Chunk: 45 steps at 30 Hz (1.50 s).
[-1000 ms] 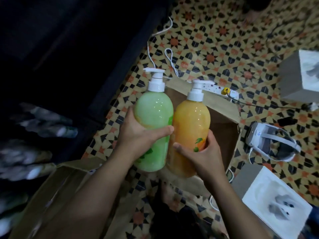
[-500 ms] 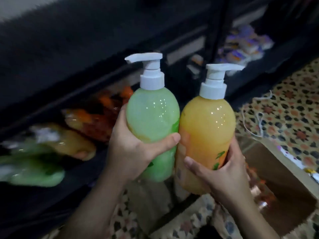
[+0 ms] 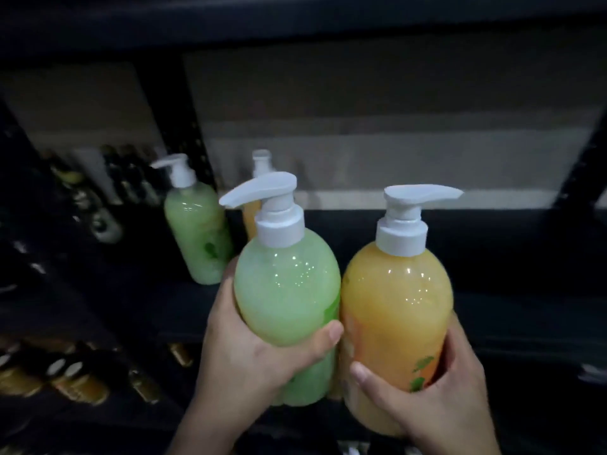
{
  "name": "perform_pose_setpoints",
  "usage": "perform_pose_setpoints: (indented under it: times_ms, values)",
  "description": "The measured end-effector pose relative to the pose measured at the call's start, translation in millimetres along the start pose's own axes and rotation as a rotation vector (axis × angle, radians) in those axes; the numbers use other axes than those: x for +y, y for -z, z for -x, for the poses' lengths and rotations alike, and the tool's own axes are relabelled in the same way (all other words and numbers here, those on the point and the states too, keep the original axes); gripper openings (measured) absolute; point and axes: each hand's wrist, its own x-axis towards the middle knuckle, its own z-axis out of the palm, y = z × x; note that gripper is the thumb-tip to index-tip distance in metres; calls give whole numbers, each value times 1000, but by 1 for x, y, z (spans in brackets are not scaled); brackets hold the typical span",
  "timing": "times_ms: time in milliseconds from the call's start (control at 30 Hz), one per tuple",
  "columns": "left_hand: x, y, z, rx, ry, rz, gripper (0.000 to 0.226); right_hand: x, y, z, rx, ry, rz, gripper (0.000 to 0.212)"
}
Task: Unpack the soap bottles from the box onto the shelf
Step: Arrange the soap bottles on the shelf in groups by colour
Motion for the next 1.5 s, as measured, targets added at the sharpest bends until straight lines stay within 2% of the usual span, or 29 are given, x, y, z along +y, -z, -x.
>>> perform_pose_setpoints:
  times_ms: [67, 267, 433, 700, 1233, 1500]
  values:
    - [-1, 17, -14, 84, -11, -16, 98, -6, -23, -19, -63, 37, 26, 100]
    - [-8, 51, -58, 244, -56, -29, 97, -10, -81, -68, -136, 81, 41, 103]
    - [-16, 61, -90, 314, -87, -37, 98, -1, -103, -93, -101, 91, 70, 102]
    - [-30, 50, -115, 389, -73, -99, 104, 21, -102, -114, -9, 16, 102, 116]
    - [-54, 28, -121, 479, -10, -189, 100, 30, -93, -115, 16, -18, 85, 111]
    - [-64, 17, -126, 538, -8, -276, 103, 35, -89, -117, 20, -22, 97, 119]
